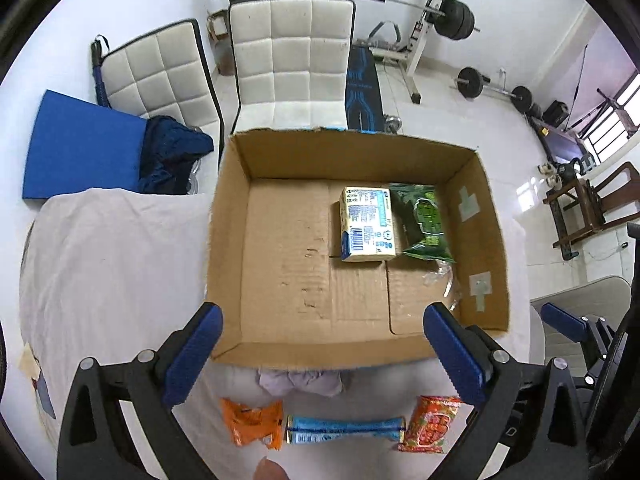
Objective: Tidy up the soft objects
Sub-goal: 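Lift both tools out of the box back toward the table items, then grasp the orange pouch with the left tool while the right tool grasps the red bag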
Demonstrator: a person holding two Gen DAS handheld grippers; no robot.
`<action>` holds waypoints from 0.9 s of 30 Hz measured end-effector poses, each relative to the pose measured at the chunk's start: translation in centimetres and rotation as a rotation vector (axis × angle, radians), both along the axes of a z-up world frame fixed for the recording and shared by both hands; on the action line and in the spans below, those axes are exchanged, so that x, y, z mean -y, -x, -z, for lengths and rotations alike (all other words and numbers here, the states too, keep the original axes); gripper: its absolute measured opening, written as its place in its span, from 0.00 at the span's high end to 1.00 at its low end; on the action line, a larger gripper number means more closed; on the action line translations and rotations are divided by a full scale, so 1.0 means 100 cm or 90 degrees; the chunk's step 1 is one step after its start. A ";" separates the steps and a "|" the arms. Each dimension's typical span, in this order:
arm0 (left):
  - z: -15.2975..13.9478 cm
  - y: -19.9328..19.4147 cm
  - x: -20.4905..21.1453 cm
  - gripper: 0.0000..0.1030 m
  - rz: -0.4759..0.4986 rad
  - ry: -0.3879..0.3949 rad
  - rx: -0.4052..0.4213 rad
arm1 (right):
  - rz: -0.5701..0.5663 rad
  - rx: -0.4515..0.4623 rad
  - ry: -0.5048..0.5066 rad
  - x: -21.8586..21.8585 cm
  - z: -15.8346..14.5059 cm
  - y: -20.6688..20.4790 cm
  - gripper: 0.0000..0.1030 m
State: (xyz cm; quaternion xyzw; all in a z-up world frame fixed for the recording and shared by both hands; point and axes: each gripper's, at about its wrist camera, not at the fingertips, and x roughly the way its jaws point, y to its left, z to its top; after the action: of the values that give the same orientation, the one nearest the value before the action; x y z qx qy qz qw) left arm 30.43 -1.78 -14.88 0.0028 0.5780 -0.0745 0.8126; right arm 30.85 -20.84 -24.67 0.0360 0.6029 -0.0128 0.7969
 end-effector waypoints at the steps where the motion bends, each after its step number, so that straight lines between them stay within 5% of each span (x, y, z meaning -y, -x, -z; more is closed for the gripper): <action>1: -0.004 0.005 0.000 0.00 0.001 0.002 0.006 | -0.001 0.009 0.007 0.000 -0.008 0.006 0.00; 11: -0.037 0.050 -0.005 0.00 -0.021 0.000 0.059 | -0.006 0.073 0.012 0.001 -0.068 0.052 0.00; 16: -0.031 0.074 -0.030 0.00 -0.073 0.022 0.041 | 0.012 0.051 -0.010 0.009 -0.064 0.072 0.00; 20: 0.004 0.100 -0.061 0.00 -0.129 0.002 -0.001 | 0.037 -0.029 -0.032 0.022 -0.014 0.097 0.00; 27: 0.107 0.129 -0.104 0.00 -0.205 -0.011 -0.156 | 0.101 -0.210 -0.064 0.042 0.113 0.129 0.00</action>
State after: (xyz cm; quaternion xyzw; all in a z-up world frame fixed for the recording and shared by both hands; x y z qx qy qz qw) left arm 17.54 8.63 -25.60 -0.0917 0.6659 0.0619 0.7378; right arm 18.00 -25.05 -36.00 0.1202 0.7205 -0.0509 0.6810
